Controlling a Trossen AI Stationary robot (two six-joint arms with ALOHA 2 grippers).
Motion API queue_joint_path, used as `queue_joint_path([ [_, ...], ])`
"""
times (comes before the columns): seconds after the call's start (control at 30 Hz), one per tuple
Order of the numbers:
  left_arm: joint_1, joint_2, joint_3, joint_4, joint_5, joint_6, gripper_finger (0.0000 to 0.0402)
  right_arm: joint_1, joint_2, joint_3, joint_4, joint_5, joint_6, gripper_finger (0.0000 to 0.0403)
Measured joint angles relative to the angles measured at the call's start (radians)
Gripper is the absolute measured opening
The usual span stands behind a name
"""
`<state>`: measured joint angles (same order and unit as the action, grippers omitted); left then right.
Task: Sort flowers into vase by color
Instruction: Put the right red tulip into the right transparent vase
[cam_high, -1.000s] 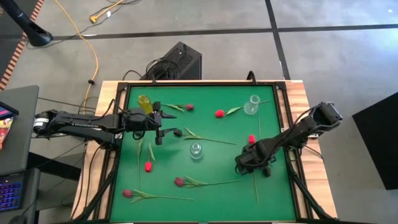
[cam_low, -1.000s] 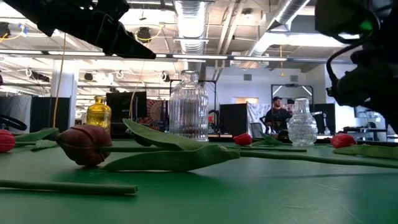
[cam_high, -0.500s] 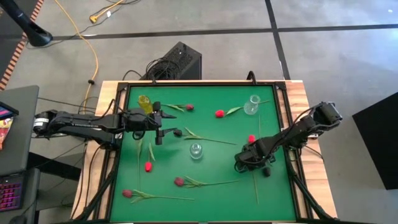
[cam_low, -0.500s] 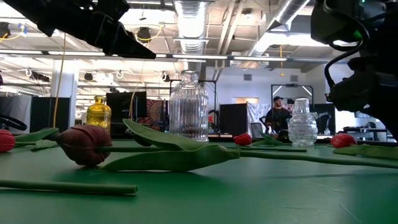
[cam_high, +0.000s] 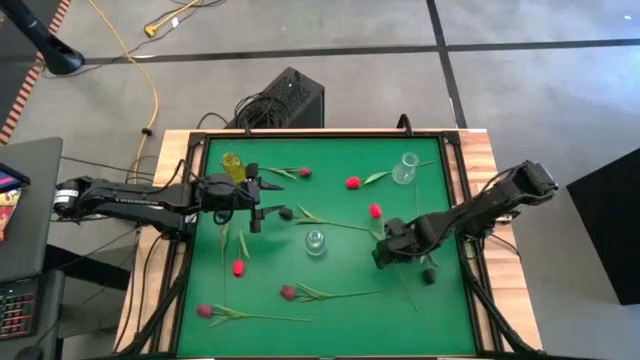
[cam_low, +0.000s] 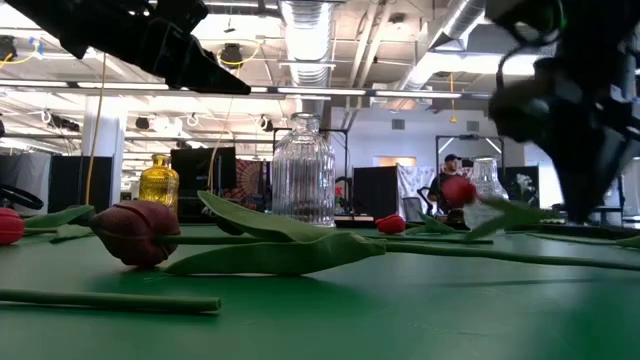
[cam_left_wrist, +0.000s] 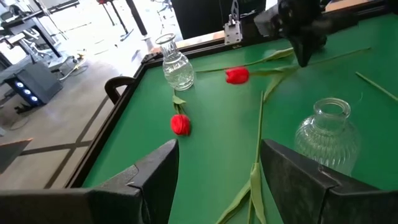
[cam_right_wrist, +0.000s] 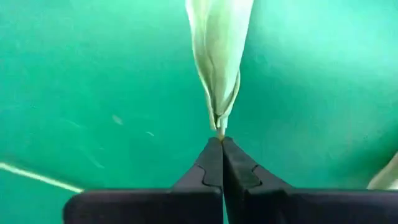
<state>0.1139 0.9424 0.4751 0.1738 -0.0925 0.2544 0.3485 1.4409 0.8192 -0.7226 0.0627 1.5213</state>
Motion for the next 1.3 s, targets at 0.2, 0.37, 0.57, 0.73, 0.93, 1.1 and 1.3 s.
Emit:
queue_joint_path([
  [0.2,0.0,0.0,0.0,0.0,0.0,-0.017,0.0215,-0.004,-0.174,0.0,-0.029,0.293,-0.064,0.0019],
  [0.37,0.0,0.0,0.0,0.008,-0.001,-0.048,0.0215,-0.006,-0.35,0.001,-0.022,0.522,-0.227,0.0019],
  [0.57,0.0,0.0,0.0,0.02,-0.039,-0.154,0.0215,-0.039,-0.564,0.001,-0.025,0.755,-0.493,0.0019],
  [0.73,0.0,0.0,0.0,0.02,-0.098,-0.222,0.0215,-0.093,-0.708,0.001,-0.026,0.954,-0.714,0.0019],
  [0.93,0.0,0.0,0.0,0.021,-0.131,-0.244,0.0215,-0.214,-0.803,0.001,0.028,1.016,-0.903,0.0019],
  [1.1,0.0,0.0,0.0,0.068,-0.135,-0.245,0.0215,-0.341,-0.822,0.001,0.173,1.004,-1.08,0.0019],
  [1.3,0.0,0.0,0.0,0.125,-0.137,-0.245,0.0215,-0.535,-0.791,0.001,0.257,0.854,-1.233,0.0019],
])
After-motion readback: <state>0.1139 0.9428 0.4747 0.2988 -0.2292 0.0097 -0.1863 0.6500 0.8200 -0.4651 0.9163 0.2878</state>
